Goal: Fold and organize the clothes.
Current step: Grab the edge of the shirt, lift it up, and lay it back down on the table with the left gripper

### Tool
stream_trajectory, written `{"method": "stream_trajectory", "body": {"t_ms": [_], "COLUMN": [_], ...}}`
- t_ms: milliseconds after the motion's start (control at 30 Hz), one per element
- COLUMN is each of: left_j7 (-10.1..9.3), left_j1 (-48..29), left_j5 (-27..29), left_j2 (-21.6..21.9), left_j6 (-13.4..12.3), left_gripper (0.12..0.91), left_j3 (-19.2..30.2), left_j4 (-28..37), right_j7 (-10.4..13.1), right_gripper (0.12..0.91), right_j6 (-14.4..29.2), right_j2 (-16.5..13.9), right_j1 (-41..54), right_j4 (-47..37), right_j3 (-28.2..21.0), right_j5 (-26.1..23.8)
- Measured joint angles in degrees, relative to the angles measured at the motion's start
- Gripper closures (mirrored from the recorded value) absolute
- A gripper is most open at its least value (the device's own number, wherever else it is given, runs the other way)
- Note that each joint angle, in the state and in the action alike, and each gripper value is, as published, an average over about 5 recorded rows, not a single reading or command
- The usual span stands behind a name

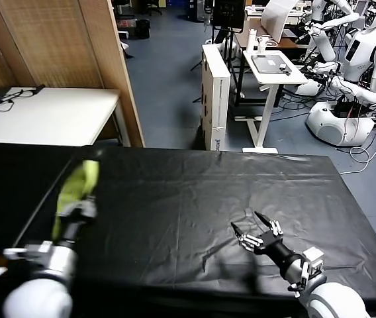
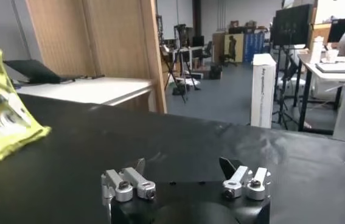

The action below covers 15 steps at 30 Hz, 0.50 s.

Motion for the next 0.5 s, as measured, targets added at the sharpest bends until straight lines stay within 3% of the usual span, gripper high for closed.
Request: {"method": "stream_trajectory", "body": {"t_ms": [100,233,333,500], "left_j7": [0.48,0.7,0.8,1.66], "left_j1": [-1.6,-2.9,-3.1,-2.8], "left_j5": [0.7,1.9,2.9,4.4], "left_j2": [-3.9,-8.2,-10.0,-10.7], "left_j6": [-0.8,-1.3,-1.2,-1.9], "left_gripper": [0.858,0.842,0.723,0.406], "left_j3": [7.3,13.0,15.9,19.0], "left_j4": [4.5,11.6,14.4,15.0], "right_j7": [0.0,0.2,1.1,3.8], "right_gripper": [0.118,0.118,0.118,0.118], "right_j6": [-0.1,-0.5,-1.7,-5.8], "right_j2": [0.2,0.1,0.0,-0.1], "right_j1": [-0.2,0.3,1.1,3.6], "right_j4": [0.5,0.8,0.6,-0.4], "right_j3": [-0.2,-0.5,-1.1,-3.3], "right_j5": [-0.2,0.5,2.3,8.4]}}
